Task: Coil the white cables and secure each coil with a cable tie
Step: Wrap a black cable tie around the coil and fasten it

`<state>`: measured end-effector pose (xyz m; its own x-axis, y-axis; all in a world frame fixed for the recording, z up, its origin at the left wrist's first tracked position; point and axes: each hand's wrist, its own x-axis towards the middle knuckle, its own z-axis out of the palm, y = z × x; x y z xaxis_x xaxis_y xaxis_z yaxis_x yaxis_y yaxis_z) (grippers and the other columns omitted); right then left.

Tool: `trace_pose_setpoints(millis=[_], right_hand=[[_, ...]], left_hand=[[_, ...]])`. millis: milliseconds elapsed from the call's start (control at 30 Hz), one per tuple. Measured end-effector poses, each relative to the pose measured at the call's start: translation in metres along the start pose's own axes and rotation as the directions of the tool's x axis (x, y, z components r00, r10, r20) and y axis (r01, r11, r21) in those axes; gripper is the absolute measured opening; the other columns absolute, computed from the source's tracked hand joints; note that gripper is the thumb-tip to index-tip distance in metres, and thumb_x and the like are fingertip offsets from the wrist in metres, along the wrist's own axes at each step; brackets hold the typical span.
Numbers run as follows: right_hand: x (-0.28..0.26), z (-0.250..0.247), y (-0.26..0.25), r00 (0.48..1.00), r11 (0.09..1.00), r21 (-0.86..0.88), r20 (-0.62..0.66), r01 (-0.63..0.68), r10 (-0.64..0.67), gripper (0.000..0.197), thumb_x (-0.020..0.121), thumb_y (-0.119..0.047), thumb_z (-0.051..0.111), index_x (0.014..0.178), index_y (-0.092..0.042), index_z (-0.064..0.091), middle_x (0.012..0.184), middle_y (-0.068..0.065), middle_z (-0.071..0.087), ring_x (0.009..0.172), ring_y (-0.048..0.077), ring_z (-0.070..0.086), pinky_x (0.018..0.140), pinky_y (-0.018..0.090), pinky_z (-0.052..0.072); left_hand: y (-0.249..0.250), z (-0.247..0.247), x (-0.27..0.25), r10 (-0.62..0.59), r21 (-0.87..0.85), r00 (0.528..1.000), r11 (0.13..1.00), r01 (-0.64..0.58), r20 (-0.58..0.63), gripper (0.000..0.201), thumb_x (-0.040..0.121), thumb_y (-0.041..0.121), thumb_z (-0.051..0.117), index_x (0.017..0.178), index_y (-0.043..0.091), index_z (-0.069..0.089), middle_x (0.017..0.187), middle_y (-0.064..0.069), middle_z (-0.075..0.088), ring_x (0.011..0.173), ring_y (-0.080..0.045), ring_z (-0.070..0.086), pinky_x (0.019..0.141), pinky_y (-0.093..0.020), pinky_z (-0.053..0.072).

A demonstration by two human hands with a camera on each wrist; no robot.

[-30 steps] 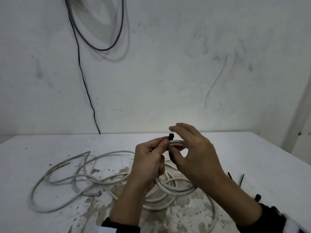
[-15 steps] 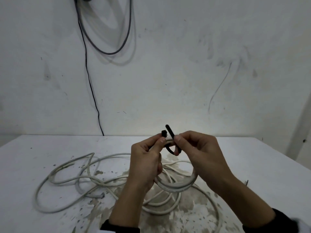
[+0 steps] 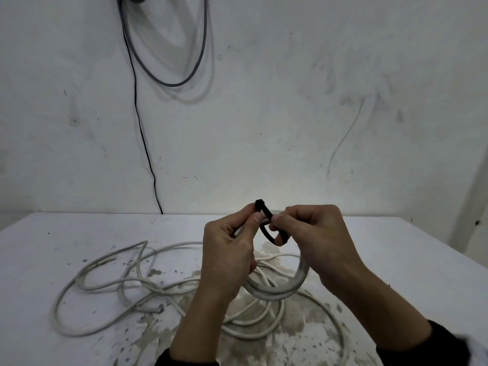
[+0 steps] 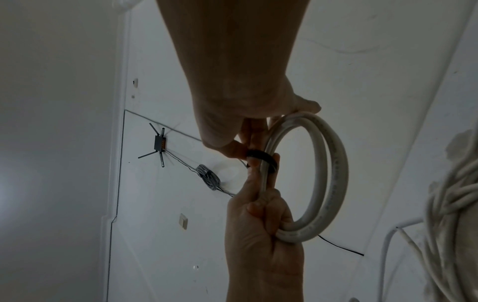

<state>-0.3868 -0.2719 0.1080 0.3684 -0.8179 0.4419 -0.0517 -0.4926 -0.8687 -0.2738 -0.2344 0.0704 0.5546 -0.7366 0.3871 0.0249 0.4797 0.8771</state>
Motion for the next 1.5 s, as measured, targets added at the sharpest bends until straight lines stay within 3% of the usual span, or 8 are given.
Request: trace_pose_setpoints(millis=[100, 167, 433, 633, 1000, 1167, 1367, 1500], right_hand=[[-0.001, -0.001, -0.002, 1.000, 1.000, 0.001, 0.001, -0.020, 0.020, 0.036, 0.080, -0.009, 0.063, 0.045, -0.018, 0.066, 0.046, -0.002, 0.060, 0.059, 0.012, 0.055, 0.060, 0.022, 0.042], [-0.001, -0.001, -0.003, 1.000, 1.000, 0.005, 0.002, -0.025, 0.025, 0.035, 0.079, -0.008, 0.062, 0.046, -0.017, 0.066, 0.046, -0.002, 0.060, 0.060, 0.015, 0.054, 0.060, 0.025, 0.041], [-0.003, -0.003, -0.006, 0.999, 0.998, 0.019, -0.006, -0.053, 0.053, 0.034, 0.079, -0.011, 0.063, 0.046, -0.016, 0.066, 0.049, 0.000, 0.062, 0.065, 0.016, 0.055, 0.061, 0.025, 0.040], [-0.002, -0.005, -0.006, 0.996, 0.995, 0.046, -0.005, -0.087, 0.087, 0.028, 0.080, -0.013, 0.064, 0.053, -0.010, 0.070, 0.050, 0.004, 0.063, 0.067, 0.012, 0.059, 0.072, 0.028, 0.043], [-0.003, -0.005, -0.011, 0.993, 0.993, 0.011, -0.024, -0.118, 0.119, 0.029, 0.078, -0.010, 0.063, 0.050, -0.012, 0.068, 0.051, 0.007, 0.063, 0.064, 0.013, 0.058, 0.065, 0.025, 0.042], [-0.001, -0.006, -0.010, 0.986, 0.986, 0.030, -0.034, -0.165, 0.166, 0.022, 0.078, -0.008, 0.061, 0.058, -0.001, 0.069, 0.045, 0.003, 0.059, 0.051, 0.008, 0.055, 0.060, 0.023, 0.041], [0.002, -0.010, -0.010, 0.980, 0.978, 0.086, -0.037, -0.191, 0.195, 0.021, 0.078, -0.007, 0.059, 0.063, 0.005, 0.068, 0.050, 0.003, 0.058, 0.047, 0.009, 0.052, 0.062, 0.026, 0.041], [0.002, -0.012, -0.014, 0.982, 0.964, 0.197, -0.012, -0.180, 0.186, 0.027, 0.081, -0.003, 0.057, 0.055, -0.003, 0.065, 0.053, 0.009, 0.054, 0.049, 0.007, 0.051, 0.066, 0.027, 0.042]], left_hand=[[-0.001, 0.000, -0.001, 0.018, 0.005, 1.000, 1.000, -0.018, 0.003, 0.026, 0.090, 0.007, 0.057, 0.090, 0.027, 0.073, 0.033, 0.009, 0.030, 0.031, -0.009, 0.018, 0.036, -0.014, 0.022], [-0.001, 0.001, -0.001, 0.020, 0.002, 1.000, 1.000, -0.020, 0.002, 0.025, 0.089, 0.007, 0.057, 0.091, 0.026, 0.073, 0.034, 0.010, 0.029, 0.030, -0.009, 0.018, 0.036, -0.015, 0.021], [0.001, 0.001, -0.002, 0.033, 0.012, 0.999, 0.999, -0.033, 0.012, 0.025, 0.089, 0.008, 0.057, 0.091, 0.028, 0.071, 0.033, 0.009, 0.032, 0.030, -0.009, 0.019, 0.034, -0.015, 0.023], [0.001, 0.002, -0.003, 0.036, 0.021, 0.999, 0.999, -0.037, 0.029, 0.024, 0.090, 0.007, 0.056, 0.093, 0.025, 0.071, 0.030, 0.009, 0.037, 0.029, -0.007, 0.020, 0.034, -0.013, 0.023], [-0.002, 0.003, -0.002, 0.075, 0.035, 0.997, 0.997, -0.076, 0.029, 0.027, 0.088, 0.009, 0.059, 0.087, 0.033, 0.072, 0.033, 0.009, 0.032, 0.030, -0.010, 0.022, 0.034, -0.014, 0.025], [-0.002, 0.003, -0.004, 0.162, 0.105, 0.985, 0.980, -0.167, 0.052, 0.025, 0.087, 0.010, 0.061, 0.092, 0.034, 0.070, 0.034, 0.007, 0.034, 0.028, -0.009, 0.026, 0.033, -0.012, 0.028], [-0.006, 0.004, -0.006, 0.319, 0.194, 0.943, 0.923, -0.332, 0.095, 0.022, 0.086, 0.013, 0.062, 0.099, 0.029, 0.070, 0.040, -0.016, 0.050, 0.027, -0.009, 0.031, 0.032, -0.019, 0.029], [-0.008, 0.006, -0.013, 0.404, 0.273, 0.895, 0.854, -0.444, 0.192, 0.027, 0.086, 0.016, 0.061, 0.105, 0.035, 0.065, 0.046, 0.019, 0.058, 0.030, 0.000, 0.033, 0.035, -0.017, 0.030]])
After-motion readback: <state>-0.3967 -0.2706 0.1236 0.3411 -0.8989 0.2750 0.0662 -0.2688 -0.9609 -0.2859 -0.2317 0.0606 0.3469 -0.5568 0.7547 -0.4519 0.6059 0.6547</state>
